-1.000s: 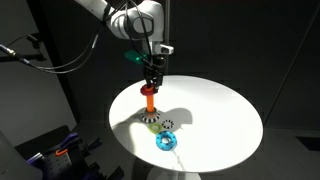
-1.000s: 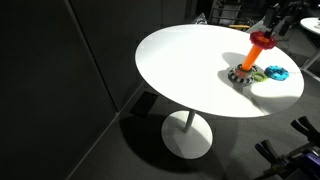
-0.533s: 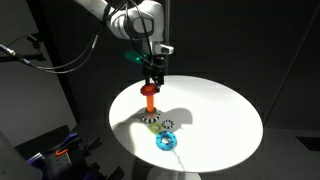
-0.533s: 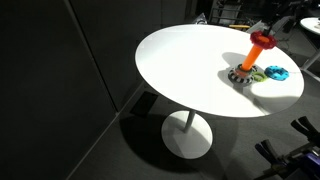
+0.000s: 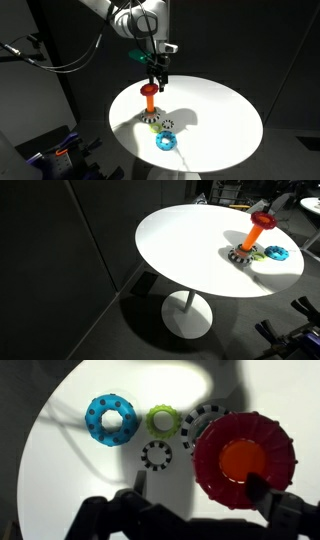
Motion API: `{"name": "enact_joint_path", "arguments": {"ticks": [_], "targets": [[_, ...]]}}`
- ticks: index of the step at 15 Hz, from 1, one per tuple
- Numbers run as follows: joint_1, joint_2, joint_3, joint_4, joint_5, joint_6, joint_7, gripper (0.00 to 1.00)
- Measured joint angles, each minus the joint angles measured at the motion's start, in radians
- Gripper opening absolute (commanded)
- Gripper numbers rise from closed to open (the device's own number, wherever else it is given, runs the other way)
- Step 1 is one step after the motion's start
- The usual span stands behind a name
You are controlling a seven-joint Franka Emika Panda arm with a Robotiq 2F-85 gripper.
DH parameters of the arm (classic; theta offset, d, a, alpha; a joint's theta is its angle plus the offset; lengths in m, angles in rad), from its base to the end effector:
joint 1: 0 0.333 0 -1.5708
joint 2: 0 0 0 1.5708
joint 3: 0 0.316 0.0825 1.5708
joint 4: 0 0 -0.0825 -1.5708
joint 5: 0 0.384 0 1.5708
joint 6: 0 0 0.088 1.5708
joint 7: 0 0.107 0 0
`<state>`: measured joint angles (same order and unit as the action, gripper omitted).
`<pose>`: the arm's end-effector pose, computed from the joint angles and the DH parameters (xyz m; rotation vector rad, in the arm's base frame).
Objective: Put the red ring around the orange rod
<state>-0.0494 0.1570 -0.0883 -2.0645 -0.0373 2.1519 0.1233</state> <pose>0.5613 -0.0784 0.3528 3.0739 -0.3688 -0.1075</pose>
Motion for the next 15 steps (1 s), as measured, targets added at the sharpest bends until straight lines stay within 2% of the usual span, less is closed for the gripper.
{"name": "enact_joint_path", "arguments": {"ticks": [15], "targets": [[-0.006,0.072,-0.002,0.077,0.0,0.0,0.0,1.0]]}}
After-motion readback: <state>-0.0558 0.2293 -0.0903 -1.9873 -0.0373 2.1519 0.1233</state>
